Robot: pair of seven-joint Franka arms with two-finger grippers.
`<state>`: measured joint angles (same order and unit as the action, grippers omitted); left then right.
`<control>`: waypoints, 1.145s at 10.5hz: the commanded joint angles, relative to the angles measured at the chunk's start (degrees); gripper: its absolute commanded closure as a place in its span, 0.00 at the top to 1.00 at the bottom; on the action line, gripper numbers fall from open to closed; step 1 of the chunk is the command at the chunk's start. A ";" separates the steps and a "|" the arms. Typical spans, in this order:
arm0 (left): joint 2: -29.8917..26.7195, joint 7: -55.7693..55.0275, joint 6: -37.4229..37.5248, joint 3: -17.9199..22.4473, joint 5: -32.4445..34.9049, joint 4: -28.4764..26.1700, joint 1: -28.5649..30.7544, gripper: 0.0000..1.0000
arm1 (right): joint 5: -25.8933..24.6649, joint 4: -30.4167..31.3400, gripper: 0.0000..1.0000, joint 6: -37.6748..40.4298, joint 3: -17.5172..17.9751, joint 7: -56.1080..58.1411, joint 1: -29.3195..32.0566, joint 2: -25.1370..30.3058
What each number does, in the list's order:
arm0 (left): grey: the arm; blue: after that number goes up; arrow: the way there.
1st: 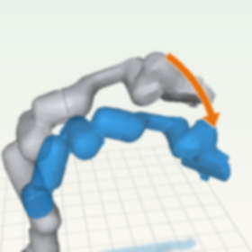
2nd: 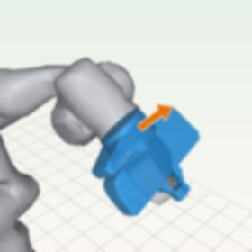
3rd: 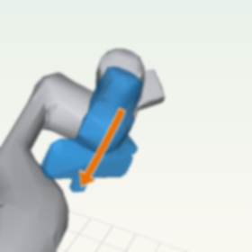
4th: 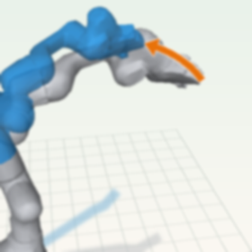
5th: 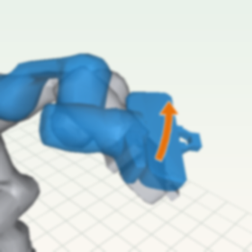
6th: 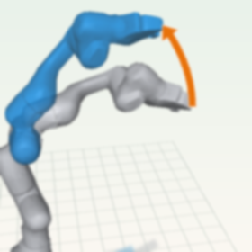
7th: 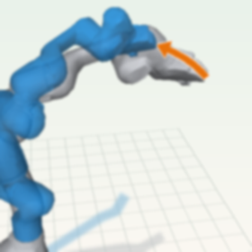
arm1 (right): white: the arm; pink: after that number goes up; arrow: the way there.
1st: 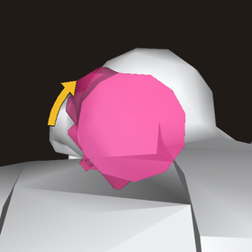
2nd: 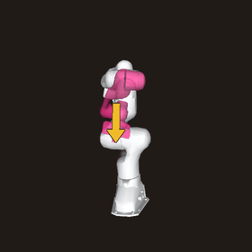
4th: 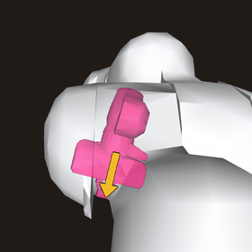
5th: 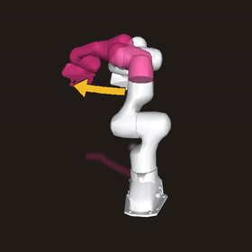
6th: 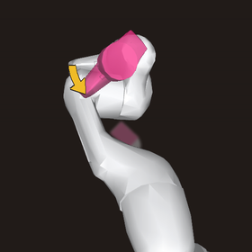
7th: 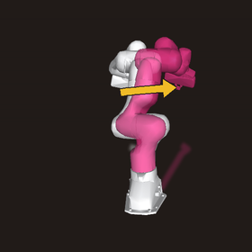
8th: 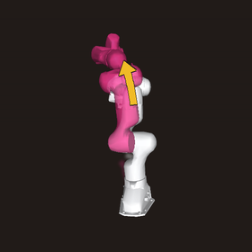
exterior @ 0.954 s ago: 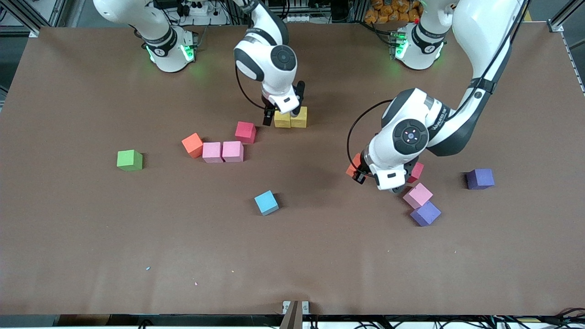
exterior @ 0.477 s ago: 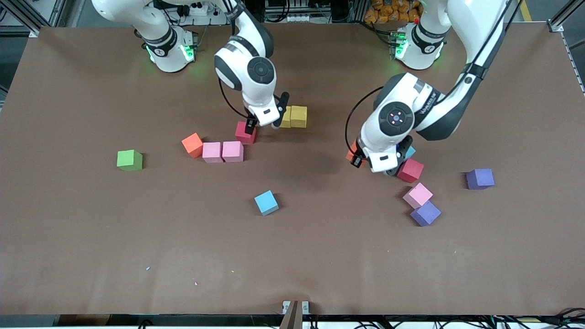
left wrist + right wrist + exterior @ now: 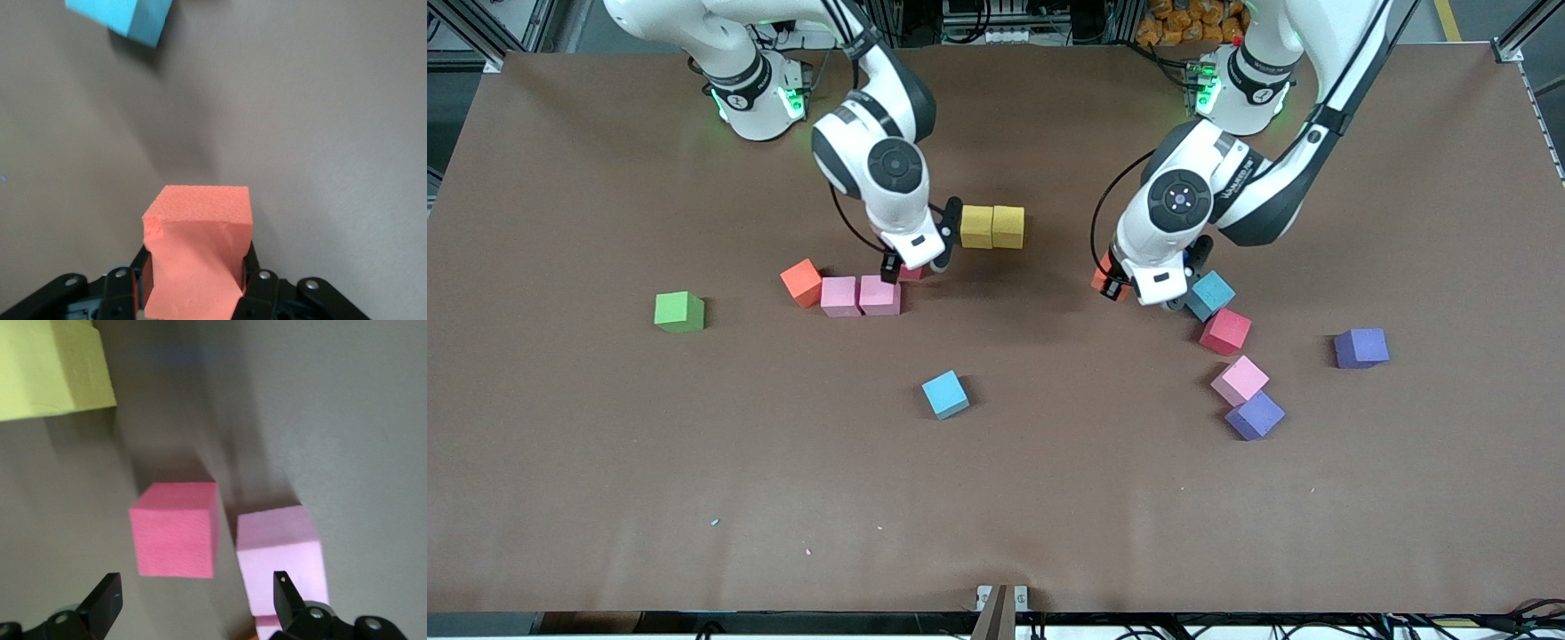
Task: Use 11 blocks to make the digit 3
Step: 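Carry the orange cube toward the yellow cubes while the right gripper grasps crimson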
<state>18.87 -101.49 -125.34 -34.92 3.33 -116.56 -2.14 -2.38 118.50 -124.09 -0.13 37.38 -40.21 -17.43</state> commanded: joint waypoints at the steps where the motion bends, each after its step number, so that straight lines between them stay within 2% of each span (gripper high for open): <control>1: -2.43 -8.68 -6.31 -1.64 -1.57 -5.86 0.38 0.00 | -0.70 3.22 1.00 -5.60 0.66 1.73 0.75 2.31; 4: -2.17 -15.97 -9.64 -4.01 -2.09 -8.85 0.47 0.00 | -0.70 5.85 1.00 -8.26 0.57 2.08 0.66 3.10; 7: -0.42 -21.63 -14.12 -5.33 -2.53 -11.84 -1.02 0.00 | 2.01 10.95 1.00 -13.54 0.75 1.64 0.05 3.36; 8: 0.81 -24.25 -15.45 -5.33 -2.53 -12.02 -3.38 0.00 | 3.85 11.58 1.00 -14.42 0.75 1.73 -0.04 3.19; 12: 0.82 -31.65 -15.55 -5.33 -2.45 -12.73 -4.19 0.00 | 5.45 12.37 1.00 -16.17 0.84 1.91 -1.44 2.66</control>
<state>20.23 -131.62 -140.06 -40.14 2.17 -128.44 -6.29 1.47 129.01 -138.94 0.60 38.80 -40.75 -16.50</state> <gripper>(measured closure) 0.467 0.000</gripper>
